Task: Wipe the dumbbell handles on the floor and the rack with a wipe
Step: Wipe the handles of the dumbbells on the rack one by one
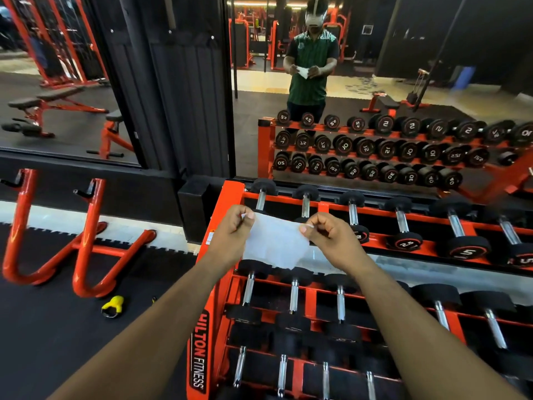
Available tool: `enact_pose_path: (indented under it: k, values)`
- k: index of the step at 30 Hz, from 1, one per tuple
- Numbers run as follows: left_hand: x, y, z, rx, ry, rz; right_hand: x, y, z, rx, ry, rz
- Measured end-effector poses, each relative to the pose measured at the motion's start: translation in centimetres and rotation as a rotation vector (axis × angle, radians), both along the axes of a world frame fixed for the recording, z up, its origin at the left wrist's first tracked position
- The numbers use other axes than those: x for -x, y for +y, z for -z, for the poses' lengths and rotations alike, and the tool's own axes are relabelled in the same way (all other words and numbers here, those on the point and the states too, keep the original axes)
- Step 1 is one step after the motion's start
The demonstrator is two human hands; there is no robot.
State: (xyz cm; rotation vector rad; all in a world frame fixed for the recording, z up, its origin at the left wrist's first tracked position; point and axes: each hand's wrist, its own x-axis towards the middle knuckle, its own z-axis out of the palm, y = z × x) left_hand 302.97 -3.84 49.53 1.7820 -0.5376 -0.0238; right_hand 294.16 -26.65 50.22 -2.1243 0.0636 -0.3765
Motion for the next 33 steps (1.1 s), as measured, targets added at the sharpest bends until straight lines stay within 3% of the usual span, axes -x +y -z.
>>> enact_pose_path:
  k: [3,8,13,17,19,22,24,29,33]
  values:
    - [-0.5,-0.2,-0.4,-0.018,-0.047,0.069,-0.2,-1.0,-0.8,-0.032,0.097,-0.096]
    - [-1.4,-1.1,-1.6,-0.102,-0.151,0.253,-1.3,1.1,-3.2,0.098,0.125,-0.262]
    - [-1.4,-1.0,-3.5,-0.067,-0.128,0.302,-2.6,2.7,-2.6,-0.049,0.171,-0.322]
    - [-1.9,-0.2,-3.5,0.131,0.026,0.111,-2.2,2.8,-1.3,-0.264,0.18,-0.244]
    - [-1.4,-0.2,-2.2,0.238,0.27,-0.03,-2.2,3.4,-0.7,-0.379,0.18,-0.147]
    - [0.4,-0.3,1.6,0.198,0.628,0.138,-2.3,4.3,0.2,-0.562,0.158,-0.012]
    - [1.7,-0.7,2.9,0.232,0.725,0.221,-2.2,4.8,0.7,-0.624,0.167,0.048]
    - [1.5,-1.8,1.6,0.235,0.582,0.147,-1.7,4.9,1.3,-0.667,0.182,0.082]
    - [0.4,-1.2,0.6,0.199,0.479,0.074,-1.2,3.5,0.8,-0.661,0.215,-0.027]
